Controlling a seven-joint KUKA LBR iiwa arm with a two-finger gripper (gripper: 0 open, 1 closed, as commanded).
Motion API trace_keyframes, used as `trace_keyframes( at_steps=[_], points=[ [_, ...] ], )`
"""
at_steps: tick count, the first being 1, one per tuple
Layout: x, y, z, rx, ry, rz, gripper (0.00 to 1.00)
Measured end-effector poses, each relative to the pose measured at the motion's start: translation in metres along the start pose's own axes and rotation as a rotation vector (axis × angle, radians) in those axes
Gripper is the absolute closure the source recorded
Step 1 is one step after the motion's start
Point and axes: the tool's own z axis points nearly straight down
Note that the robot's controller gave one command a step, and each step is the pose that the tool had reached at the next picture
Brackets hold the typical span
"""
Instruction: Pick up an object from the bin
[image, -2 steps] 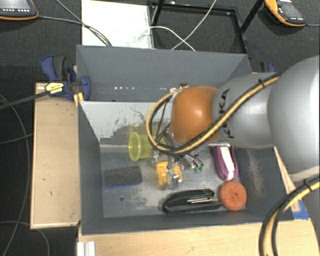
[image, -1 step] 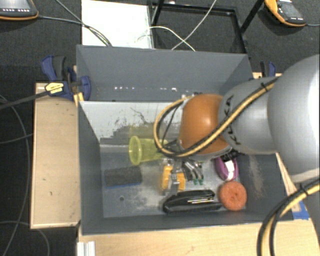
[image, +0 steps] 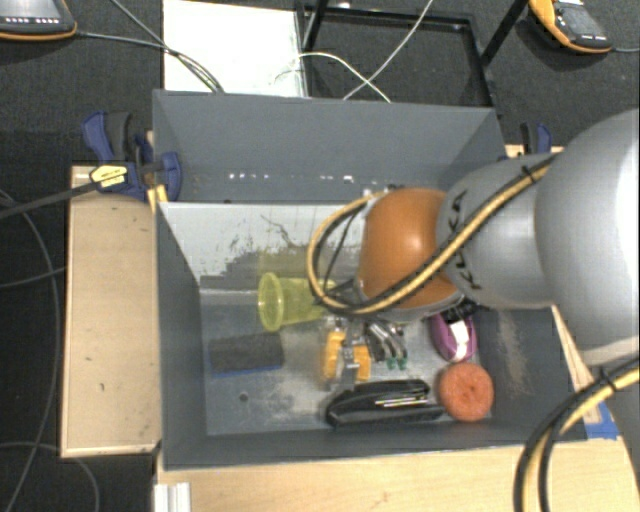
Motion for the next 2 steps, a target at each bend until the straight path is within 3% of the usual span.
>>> trace_keyframes(
  at_steps=[2],
  points=[
    [0.004,0.0,-0.023,0.0,0.009,0.001,1.0]
  ],
)
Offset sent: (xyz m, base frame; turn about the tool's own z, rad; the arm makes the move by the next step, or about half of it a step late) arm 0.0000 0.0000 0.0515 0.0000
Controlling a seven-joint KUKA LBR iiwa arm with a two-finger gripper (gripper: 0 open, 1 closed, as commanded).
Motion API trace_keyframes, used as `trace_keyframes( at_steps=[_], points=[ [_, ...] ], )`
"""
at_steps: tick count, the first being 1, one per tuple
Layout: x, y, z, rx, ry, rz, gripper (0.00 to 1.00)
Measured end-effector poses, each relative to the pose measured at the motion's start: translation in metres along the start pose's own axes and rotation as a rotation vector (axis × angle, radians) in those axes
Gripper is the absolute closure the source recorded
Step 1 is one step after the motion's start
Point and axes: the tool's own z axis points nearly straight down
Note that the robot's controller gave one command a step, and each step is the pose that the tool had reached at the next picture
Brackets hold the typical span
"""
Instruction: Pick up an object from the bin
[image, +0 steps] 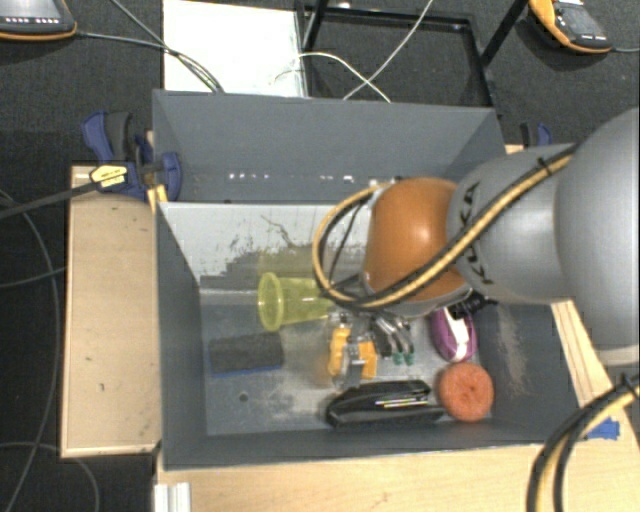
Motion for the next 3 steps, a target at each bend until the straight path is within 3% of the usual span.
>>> trace_keyframes(
  at_steps=[1,3],
  points=[
    [-0.002,0.0,-0.022,0.0,-0.011,0.0,1.0],
    [0.0,0.0,-0.047,0.0,-0.006,0.001,1.0]
  ],
)
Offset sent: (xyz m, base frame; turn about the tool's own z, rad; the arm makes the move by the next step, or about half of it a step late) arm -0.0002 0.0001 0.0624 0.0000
